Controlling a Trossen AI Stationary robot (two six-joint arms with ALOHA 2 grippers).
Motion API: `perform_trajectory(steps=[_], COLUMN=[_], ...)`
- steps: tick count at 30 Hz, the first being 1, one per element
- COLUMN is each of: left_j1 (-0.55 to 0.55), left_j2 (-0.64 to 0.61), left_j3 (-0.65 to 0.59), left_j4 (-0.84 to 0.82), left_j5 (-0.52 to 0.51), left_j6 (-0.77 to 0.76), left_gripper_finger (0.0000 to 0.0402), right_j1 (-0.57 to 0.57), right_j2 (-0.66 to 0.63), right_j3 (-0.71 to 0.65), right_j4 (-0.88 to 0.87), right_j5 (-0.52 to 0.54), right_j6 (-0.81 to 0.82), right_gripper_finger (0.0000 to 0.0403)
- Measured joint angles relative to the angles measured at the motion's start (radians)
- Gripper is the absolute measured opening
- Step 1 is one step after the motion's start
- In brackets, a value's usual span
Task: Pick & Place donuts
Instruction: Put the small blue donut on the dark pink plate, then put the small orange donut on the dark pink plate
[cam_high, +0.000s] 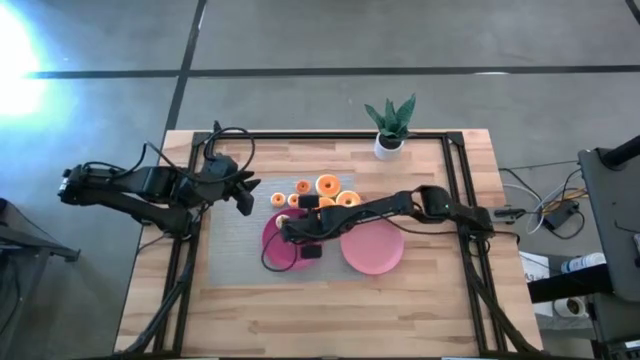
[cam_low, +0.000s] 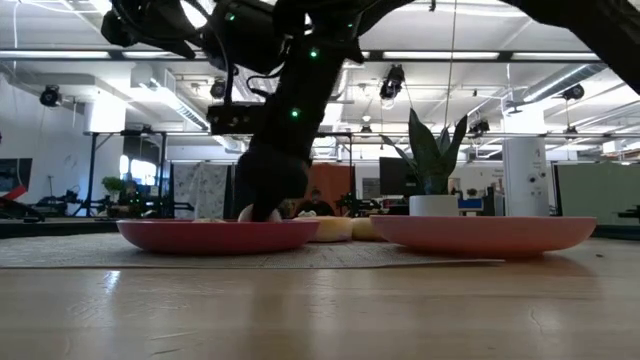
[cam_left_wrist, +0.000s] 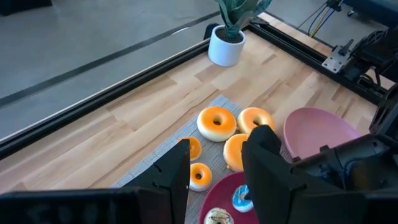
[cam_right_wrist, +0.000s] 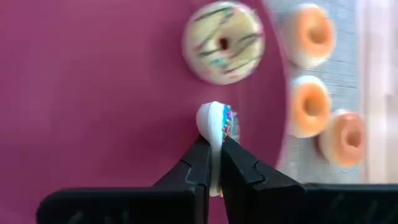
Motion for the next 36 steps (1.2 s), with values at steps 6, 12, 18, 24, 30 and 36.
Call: perform_trajectory(steps=[6,12,18,24,30,36], left_j1=[-0.001,-0.001,-0.001,-0.003,-0.043,-0.084], left_j2=[0.0,0.0,0.0,0.0,0.0,0.0], left_j3=[0.0,0.0,-0.001,-0.001,-0.002,-0.031], left_j4=[-0.006,-0.006,-0.008,-0.044,-0.1,-0.139], left_j5=[-0.002,-0.006,-0.01,-0.01,-0.007,-0.009], left_j6=[-0.004,-0.004,0.0,-0.015,-0.08,-0.17], left_gripper_finger=[0.012,0.012,0.012,0.012,0.012,0.012], right_j1=[0.007,0.005,0.014,0.005,-0.1,-0.212], right_j2=[0.031,0.028,0.026,-0.029,-0.107,-0.203], right_j3=[0.082,0.101,0.098,0.091,0.035,-0.087], right_j4=[-0.05,-0.068,-0.091,-0.075,-0.072,-0.021], right_j5=[-0.045,-0.146,-0.211,-0.173,-0.173,-0.189], right_j6=[0.081,0.082,0.082,0.166,0.261,0.2], right_gripper_finger=[0.0065,0.0146,0.0208,0.0233,0.0228,0.0217])
